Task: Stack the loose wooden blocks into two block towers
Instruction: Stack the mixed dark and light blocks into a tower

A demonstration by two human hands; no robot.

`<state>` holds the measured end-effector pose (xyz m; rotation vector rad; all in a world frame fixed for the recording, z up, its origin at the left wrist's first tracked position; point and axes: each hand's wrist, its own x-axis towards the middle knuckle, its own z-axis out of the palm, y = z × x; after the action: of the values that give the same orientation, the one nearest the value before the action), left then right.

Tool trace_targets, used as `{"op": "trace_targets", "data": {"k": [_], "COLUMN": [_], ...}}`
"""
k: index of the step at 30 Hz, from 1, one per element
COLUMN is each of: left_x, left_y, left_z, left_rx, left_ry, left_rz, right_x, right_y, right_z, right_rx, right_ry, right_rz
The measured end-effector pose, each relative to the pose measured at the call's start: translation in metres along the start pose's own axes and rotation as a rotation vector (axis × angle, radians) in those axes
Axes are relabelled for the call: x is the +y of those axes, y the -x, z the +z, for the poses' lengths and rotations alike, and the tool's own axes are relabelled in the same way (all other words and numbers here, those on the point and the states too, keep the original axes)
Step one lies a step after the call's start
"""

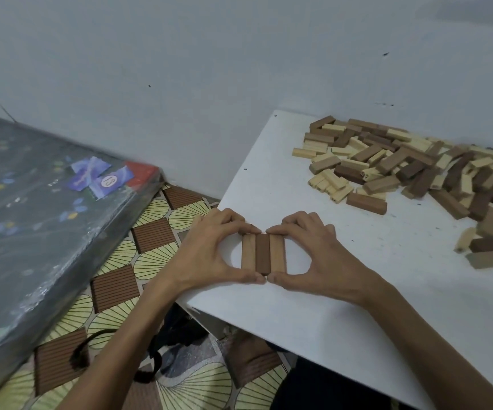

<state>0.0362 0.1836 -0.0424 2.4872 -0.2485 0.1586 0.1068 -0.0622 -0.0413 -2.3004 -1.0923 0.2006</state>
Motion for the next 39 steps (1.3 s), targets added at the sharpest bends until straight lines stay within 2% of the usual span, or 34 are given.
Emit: {"op": "trace_targets", "data": {"k": [39], "left_x": [0.0021], "left_y": [0.0022], "left_z": [0.0], "left_rx": [-0.028], "left_ry": [-0.08], "left_rz": [0.002], "right_x": [-0.0036], "right_y": [0.0016], "right_z": [0.0032], "right_rx": [0.035], "right_ry": [0.051], "right_rz": [0.001]}}
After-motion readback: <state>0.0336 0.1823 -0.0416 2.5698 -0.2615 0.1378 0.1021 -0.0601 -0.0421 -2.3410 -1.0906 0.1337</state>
